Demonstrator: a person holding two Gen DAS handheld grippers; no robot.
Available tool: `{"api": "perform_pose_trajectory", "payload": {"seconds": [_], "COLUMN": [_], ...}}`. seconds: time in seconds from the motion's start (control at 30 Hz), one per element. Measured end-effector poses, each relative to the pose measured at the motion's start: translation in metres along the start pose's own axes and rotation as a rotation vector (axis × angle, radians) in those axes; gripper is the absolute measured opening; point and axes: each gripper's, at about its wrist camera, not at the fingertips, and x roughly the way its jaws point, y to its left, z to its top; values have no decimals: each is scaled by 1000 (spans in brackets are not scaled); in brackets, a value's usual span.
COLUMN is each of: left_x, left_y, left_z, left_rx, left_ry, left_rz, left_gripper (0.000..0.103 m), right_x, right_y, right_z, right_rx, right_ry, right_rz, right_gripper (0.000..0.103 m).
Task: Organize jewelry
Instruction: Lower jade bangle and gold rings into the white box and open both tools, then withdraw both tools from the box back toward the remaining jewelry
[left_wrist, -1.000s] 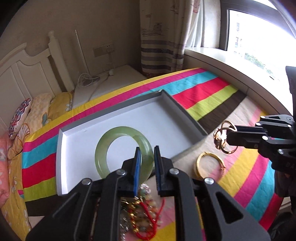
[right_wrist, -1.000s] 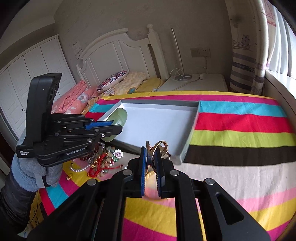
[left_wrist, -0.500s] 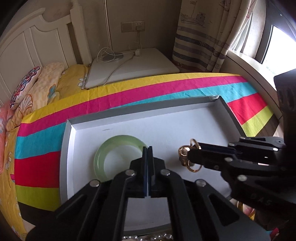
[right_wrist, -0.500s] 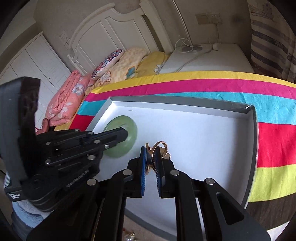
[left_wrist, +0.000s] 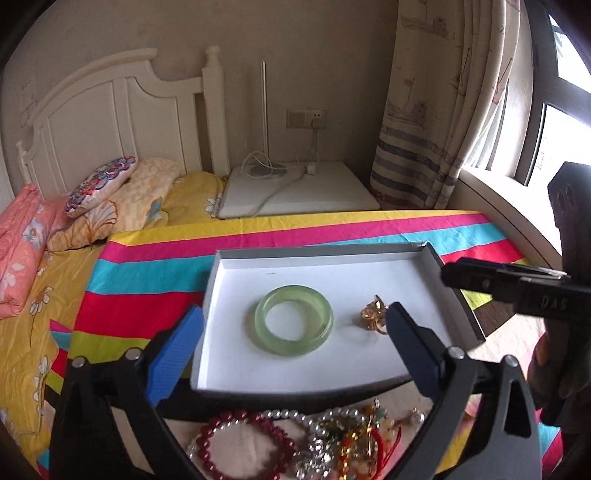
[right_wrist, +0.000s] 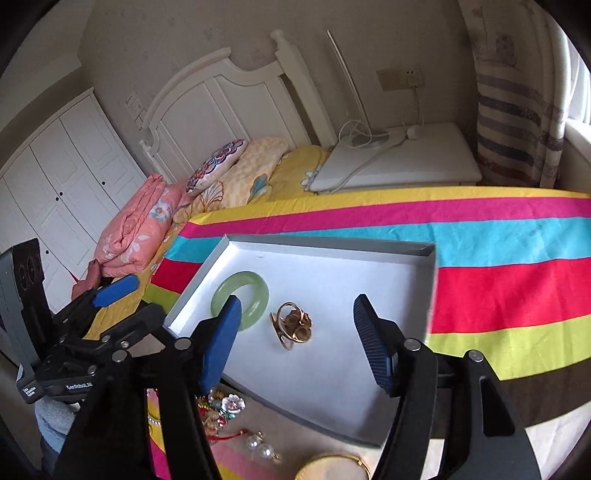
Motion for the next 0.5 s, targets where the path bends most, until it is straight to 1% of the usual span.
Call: {"api": "perform_pose_trajectory", "payload": {"seconds": [0.03, 0.07, 0.13, 0.23, 0.27, 0.33, 0.4, 0.47, 0.5], "left_x": [-13, -27, -43, -57, -59, -62, -62, -64, -65], "left_y": [0, 0, -1, -2, -1, 1, 7, 11, 11], "left_z": [-10, -21, -42, -79, -90, -110, -126, -139, -144], "left_rx": [2, 7, 12, 0, -9, -41, -75, -104, -115], "left_ry": [-31, -57, -67, -29, -19, 8, 43, 70, 77], "left_rz": [25, 54, 98, 149, 156, 154, 141, 131, 126], "left_gripper": [101, 101, 101, 101, 101, 101, 101, 101, 101], "right_x": [-14, -26, -41, -47, -46, -47, -53, -55, -53], "right_y": [1, 1, -1, -8, -10, -13, -5, 8, 17], "right_z": [-9, -21, -46, -83, -93, -107, -114, -121, -125], "right_rx": [-25, -45, -73, -82, -79, -73, -99, -168, -219], "right_ry": [-26, -44, -36, 13, 34, 55, 38, 47, 56], "right_rz": [-15, -32, -59, -98, -106, -128, -143, -120, -119], "right_gripper": [78, 87, 87, 87, 87, 87, 87, 87, 83]}}
